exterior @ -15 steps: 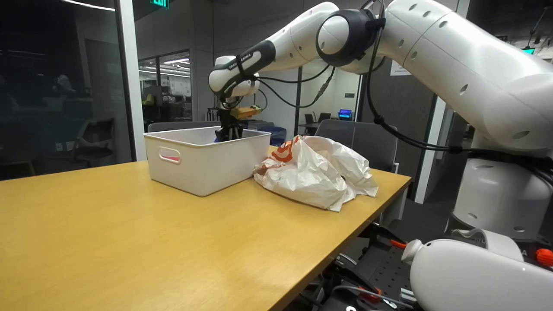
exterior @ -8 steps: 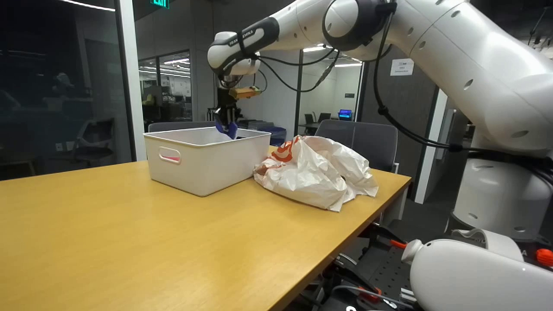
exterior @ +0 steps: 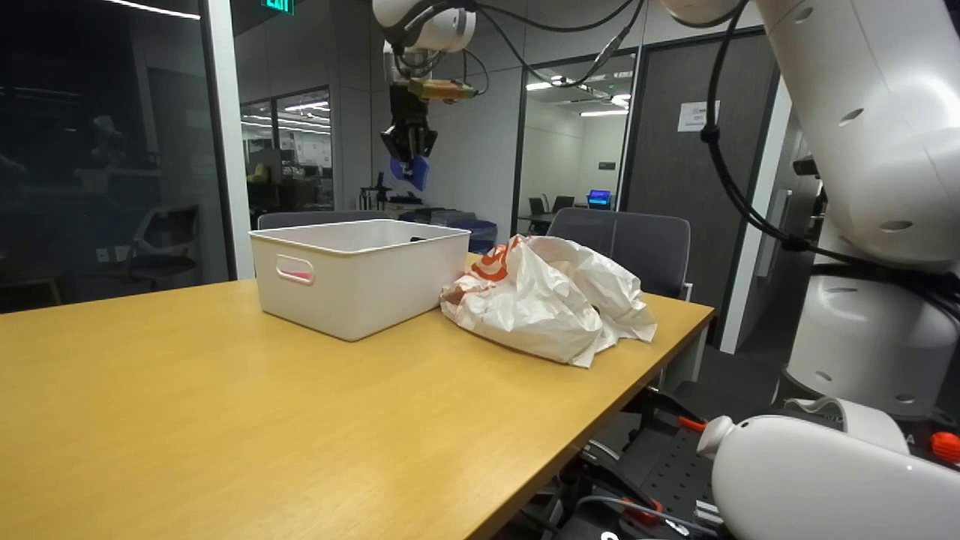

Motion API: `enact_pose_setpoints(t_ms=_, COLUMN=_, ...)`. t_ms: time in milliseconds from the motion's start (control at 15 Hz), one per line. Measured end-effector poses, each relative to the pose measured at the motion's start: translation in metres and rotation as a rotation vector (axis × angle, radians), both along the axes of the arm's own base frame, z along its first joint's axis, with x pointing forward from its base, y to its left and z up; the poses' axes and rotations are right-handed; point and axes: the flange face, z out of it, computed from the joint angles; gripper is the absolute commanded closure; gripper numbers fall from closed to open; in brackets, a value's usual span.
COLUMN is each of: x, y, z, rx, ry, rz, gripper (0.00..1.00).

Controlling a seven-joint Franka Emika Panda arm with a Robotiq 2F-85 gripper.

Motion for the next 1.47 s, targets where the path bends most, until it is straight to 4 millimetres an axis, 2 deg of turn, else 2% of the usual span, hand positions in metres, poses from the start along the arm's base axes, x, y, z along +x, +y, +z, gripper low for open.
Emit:
enact_pose_setpoints(t_ms=200, x=-0.051, y=0.0, z=0.021, rx=-0.039, ry=0.084, rz=-0.122, gripper=0.97)
enact_pose_setpoints(t_ms=333, x=-0.089, y=-0.004, z=0.027, rx=-0.063, ry=0.165, rz=-0.21, gripper=0.97)
enact_pose_setpoints(t_ms=533, x=-0.149, y=-0.016, z=0.022, rx=-0.105, ry=0.313, rz=-0.332, gripper=0.97)
enact_pose_setpoints(t_ms=667, x=-0.187, y=-0.026, z=0.009, rx=-0.127, ry=0.411, rz=-0.397, gripper=0.97)
enact_pose_setpoints(t_ms=800, x=-0.217, y=-0.04, z=-0.016, rx=-0.13, ry=0.489, rz=-0.452, gripper=0.97)
enact_pose_setpoints(t_ms=933, x=-0.242, y=-0.058, z=-0.051, rx=-0.131, ry=0.568, rz=-0.511, gripper=0.97)
enact_pose_setpoints(t_ms=1133, x=-0.267, y=-0.086, z=-0.108, rx=-0.136, ry=0.64, rz=-0.597, gripper=0.97)
enact_pose_setpoints(t_ms=1267, x=-0.275, y=-0.102, z=-0.142, rx=-0.13, ry=0.638, rz=-0.642, gripper=0.97)
enact_pose_setpoints(t_ms=1467, x=-0.273, y=-0.119, z=-0.185, rx=-0.105, ry=0.588, rz=-0.68, gripper=0.97)
